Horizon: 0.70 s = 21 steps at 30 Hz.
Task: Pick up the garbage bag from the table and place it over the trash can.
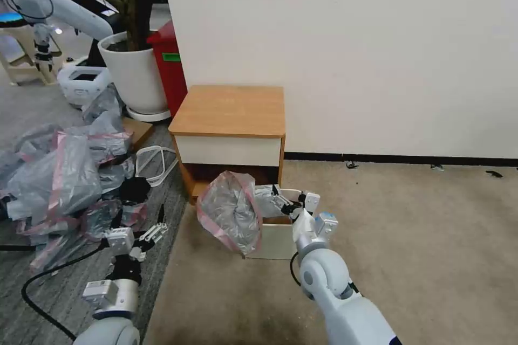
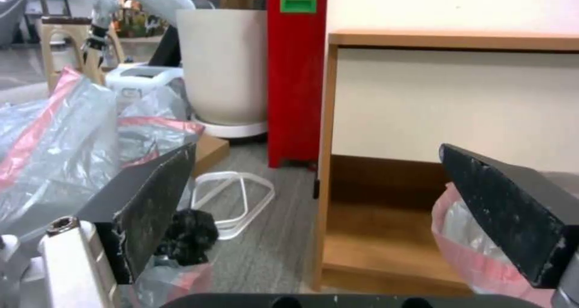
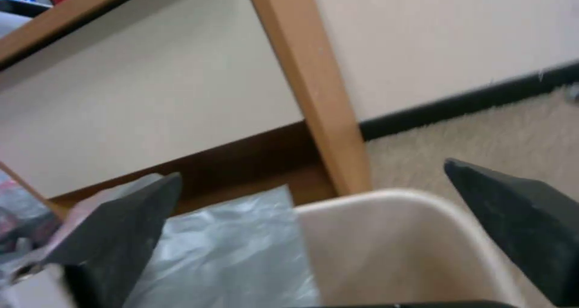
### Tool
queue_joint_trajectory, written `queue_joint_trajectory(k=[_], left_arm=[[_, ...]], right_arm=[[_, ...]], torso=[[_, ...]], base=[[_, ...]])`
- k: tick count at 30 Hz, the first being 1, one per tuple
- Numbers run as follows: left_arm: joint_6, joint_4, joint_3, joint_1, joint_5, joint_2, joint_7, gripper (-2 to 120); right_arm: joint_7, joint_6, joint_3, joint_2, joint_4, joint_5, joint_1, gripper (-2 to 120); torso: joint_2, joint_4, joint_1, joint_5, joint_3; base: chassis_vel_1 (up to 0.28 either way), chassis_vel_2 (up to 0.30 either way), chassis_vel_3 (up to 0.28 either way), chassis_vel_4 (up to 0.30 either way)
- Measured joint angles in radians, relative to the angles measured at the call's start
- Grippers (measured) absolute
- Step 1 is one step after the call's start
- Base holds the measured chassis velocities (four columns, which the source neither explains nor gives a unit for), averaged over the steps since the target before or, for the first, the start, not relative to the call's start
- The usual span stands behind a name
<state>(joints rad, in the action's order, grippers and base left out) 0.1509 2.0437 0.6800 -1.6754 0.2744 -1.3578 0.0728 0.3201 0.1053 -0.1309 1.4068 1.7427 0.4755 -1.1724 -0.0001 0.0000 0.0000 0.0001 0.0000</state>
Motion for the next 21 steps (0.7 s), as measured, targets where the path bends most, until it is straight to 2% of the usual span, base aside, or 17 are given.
queue_joint_trajectory(k=[8,13,16,21], left_arm=[[0.000,-0.004,0.001,0.004,0.002,0.018,-0.001,100],[-0.002,-0.002,-0.006,0.008,0.003,0.028,-0.005,100],[-0.004,-0.005,-0.014,0.014,0.003,0.030,-0.032,100],[-0.009,0.000,-0.024,0.012,0.003,0.032,-0.039,100]], right_arm=[[-0.100,-0.103,-0.048,-0.043,-0.046,-0.176,0.003,114],[-0.122,-0.120,-0.065,-0.064,-0.024,-0.210,-0.011,114],[-0.151,-0.120,-0.048,-0.090,0.001,-0.225,-0.017,110],[-0.179,-0.115,-0.024,-0.119,0.002,-0.277,-0.008,102]], torso=[[0.000,0.0000,0.000,0.0000,0.000],[0.000,0.0000,0.000,0.0000,0.000],[0.000,-0.0001,0.000,-0.0001,0.000],[0.000,0.0001,0.000,-0.0001,0.000]], base=[[0.000,0.000,0.000,0.000],[0.000,0.000,0.000,0.000],[0.000,0.000,0.000,0.000],[0.000,0.000,0.000,0.000]])
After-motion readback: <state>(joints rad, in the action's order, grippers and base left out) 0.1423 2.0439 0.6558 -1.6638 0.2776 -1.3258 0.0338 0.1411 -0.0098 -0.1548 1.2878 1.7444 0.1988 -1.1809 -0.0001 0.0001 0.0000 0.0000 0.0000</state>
